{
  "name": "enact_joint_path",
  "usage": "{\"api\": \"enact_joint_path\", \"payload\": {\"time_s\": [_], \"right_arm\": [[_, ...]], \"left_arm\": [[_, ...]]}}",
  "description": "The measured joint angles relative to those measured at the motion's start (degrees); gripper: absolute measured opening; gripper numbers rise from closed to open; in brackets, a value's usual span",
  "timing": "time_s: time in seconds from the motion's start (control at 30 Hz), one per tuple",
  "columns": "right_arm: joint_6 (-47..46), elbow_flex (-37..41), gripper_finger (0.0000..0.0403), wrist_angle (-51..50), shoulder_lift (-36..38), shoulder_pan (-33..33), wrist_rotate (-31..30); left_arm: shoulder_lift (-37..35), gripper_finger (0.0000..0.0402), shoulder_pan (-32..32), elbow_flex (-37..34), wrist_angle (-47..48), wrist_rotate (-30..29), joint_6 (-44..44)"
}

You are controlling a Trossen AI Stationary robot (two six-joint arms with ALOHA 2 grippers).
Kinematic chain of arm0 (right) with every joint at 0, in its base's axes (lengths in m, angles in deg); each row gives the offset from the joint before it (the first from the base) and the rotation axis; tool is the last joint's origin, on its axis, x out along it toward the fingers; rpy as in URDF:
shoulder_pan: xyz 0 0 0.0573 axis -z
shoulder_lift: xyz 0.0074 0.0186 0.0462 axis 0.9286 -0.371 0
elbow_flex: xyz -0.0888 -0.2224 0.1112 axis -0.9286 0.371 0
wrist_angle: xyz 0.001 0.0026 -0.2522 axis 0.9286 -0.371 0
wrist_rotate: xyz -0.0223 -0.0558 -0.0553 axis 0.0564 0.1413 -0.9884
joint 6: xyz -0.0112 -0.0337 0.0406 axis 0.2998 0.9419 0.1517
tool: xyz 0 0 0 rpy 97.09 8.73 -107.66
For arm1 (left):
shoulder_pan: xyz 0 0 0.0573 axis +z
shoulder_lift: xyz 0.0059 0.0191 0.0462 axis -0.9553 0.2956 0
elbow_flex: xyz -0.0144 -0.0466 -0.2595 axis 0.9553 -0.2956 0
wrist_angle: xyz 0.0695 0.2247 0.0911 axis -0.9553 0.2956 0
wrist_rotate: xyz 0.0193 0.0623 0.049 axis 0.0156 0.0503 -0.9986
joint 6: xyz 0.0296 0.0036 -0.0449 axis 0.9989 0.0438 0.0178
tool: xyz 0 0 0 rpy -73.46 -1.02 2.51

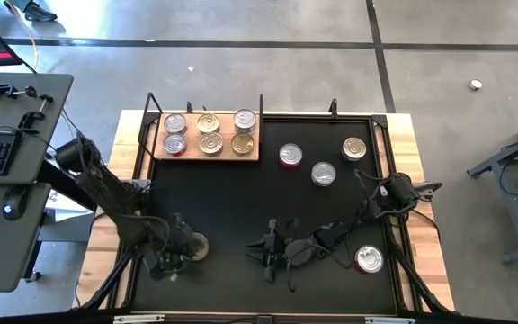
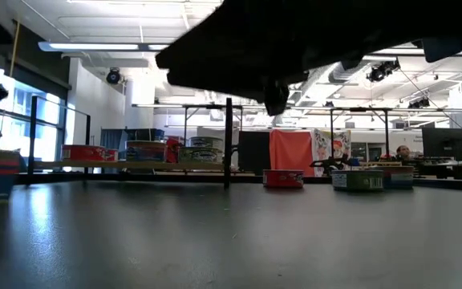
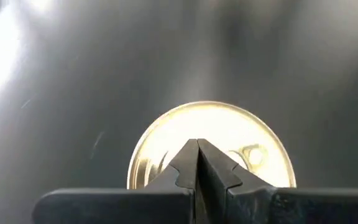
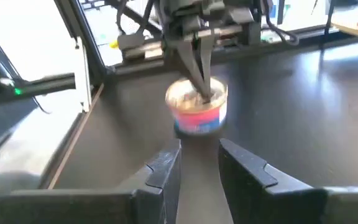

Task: Stack canned seafood by type on shelf
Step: Stack the pink blue tuna can on the top of the other pink blue tuna can

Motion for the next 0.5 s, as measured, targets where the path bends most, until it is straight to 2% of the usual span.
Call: {"api": "enact_joint_path", "payload": {"time_s": [0.13,0.2,0.3,0.37,0.43,0.5], "right_arm": [[0.0,0.0,0.0098,2.0,0.0,0.2,-0.1],[0.0,0.0,0.0098,2.3,0.0,0.2,-0.1],[0.0,0.0,0.0098,2.3,0.0,0.2,-0.1],[-0.1,0.0,0.0098,2.3,0.0,0.1,-0.4],[0.0,0.0,0.0098,2.3,0.0,-0.2,-1.0],[0.0,0.0,0.0098,2.2,0.0,-0.2,-1.4]], "left_arm": [[0.0,0.0000,4.0,0.8,-17.6,-4.1,19.1],[0.0,0.0000,4.8,1.8,-21.6,-3.6,29.1],[0.0,0.0000,4.0,3.5,-22.2,-0.6,40.3],[0.0,0.0000,2.4,4.5,-19.9,1.7,44.7],[0.0,0.0000,0.3,5.1,-16.1,3.5,46.7],[0.0,0.0000,-1.9,5.8,-12.0,3.9,44.8]]}}
